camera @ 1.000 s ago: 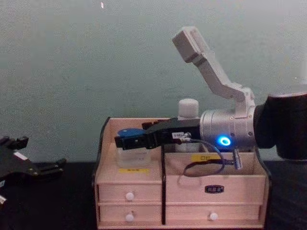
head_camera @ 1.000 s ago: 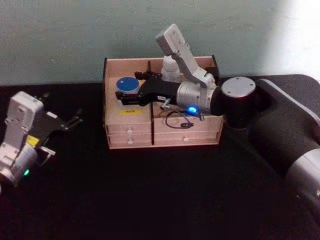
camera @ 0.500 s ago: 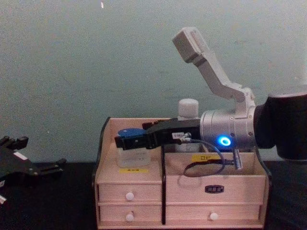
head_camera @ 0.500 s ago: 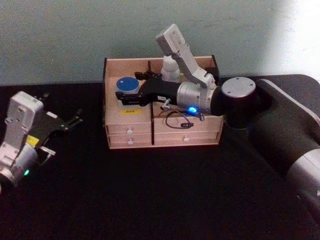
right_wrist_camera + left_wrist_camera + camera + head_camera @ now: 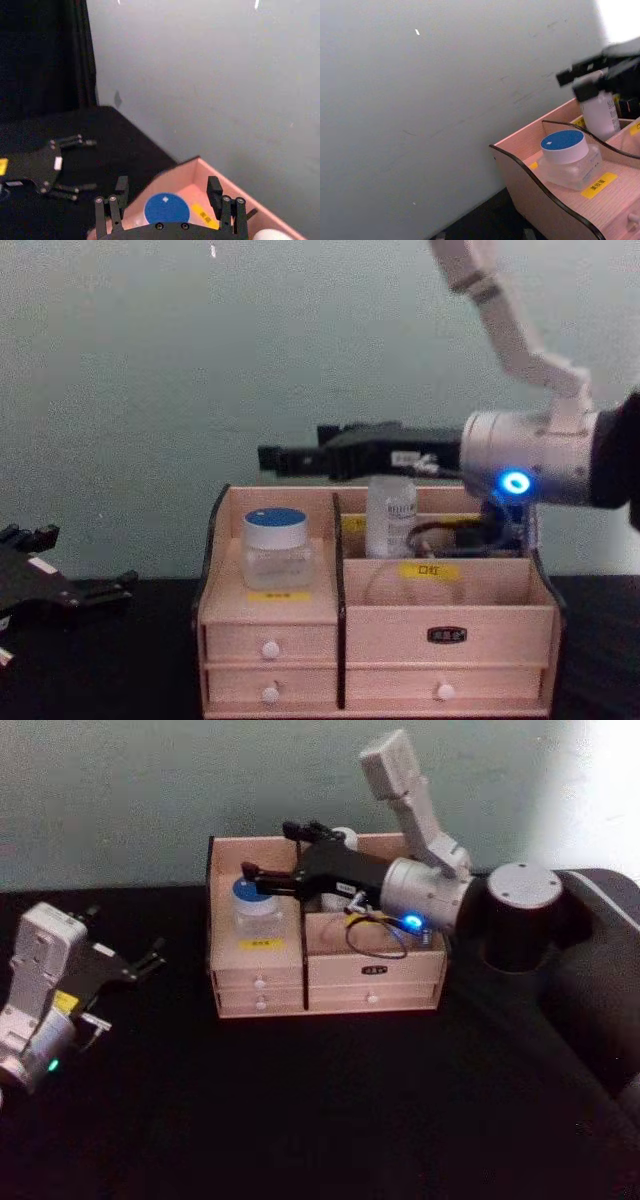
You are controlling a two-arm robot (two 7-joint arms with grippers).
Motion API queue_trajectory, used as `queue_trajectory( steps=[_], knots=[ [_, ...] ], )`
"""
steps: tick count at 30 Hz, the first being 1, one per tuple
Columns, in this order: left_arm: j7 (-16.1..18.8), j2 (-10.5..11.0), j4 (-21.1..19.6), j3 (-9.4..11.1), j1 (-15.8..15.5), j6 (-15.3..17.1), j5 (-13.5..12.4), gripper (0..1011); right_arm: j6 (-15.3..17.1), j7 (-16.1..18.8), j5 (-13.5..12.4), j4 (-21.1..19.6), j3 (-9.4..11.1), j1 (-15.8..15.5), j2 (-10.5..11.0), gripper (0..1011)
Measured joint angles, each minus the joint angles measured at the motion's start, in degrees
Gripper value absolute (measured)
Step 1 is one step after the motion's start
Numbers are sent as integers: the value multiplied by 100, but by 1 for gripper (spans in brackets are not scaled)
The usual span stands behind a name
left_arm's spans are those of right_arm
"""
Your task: Pick up the facial cleanser and watermelon frost from the table and place them into the tiered storage box.
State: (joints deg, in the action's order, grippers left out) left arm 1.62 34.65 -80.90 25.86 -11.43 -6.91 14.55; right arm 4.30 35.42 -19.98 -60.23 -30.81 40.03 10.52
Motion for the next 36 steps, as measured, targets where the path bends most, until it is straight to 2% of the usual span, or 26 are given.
queue_trajectory(
  steps=[1, 5, 8, 14, 15, 21, 23, 24, 25, 28, 33, 36],
  knots=[
    [0, 0, 0, 0, 0, 0, 0, 1001, -4, -12, -57, -199, 35, -75, 74, 1002],
    [0, 0, 0, 0, 0, 0, 0, 1001, -23, -99, -150, -548, 119, -211, 216, 1002],
    [0, 0, 0, 0, 0, 0, 0, 1001, -39, -334, -225, -944, 261, -404, 405, 1002],
    [0, 0, 0, 0, 0, 0, 0, 1001, -59, -752, -267, -1401, 514, -719, 669, 1002],
    [0, 0, 0, 0, 0, 0, 0, 1001, -82, -893, -267, -1543, 622, -851, 759, 1002],
    [0, 0, 0, 0, 0, 0, 0, 1001, -183, -1393, -288, -1943, 1033, -1368, 954, 1002],
    [0, 0, 0, 0, 0, 0, 0, 1001, -224, -1632, -285, -2105, 1250, -1681, 1027, 1002],
    [0, 0, 0, 0, 0, 0, 0, 1001, -224, -1632, -285, -2105, 1250, -1681, 1027, 1002],
    [0, 0, 0, 0, 0, 0, 0, 1001, -250, -1740, -278, -2170, 1358, -1839, 1053, 1002],
    [0, 0, 0, 0, 0, 0, 0, 1001, -332, -1896, -256, -2256, 1503, -2067, 1059, 1002],
    [0, 0, 0, 0, 0, 0, 0, 1001, -617, -2226, -235, -2398, 1866, -2660, 994, 1002],
    [0, 0, 0, 0, 0, 0, 0, 1001, -679, -2283, -222, -2415, 1960, -2824, 979, 1002]
  ],
)
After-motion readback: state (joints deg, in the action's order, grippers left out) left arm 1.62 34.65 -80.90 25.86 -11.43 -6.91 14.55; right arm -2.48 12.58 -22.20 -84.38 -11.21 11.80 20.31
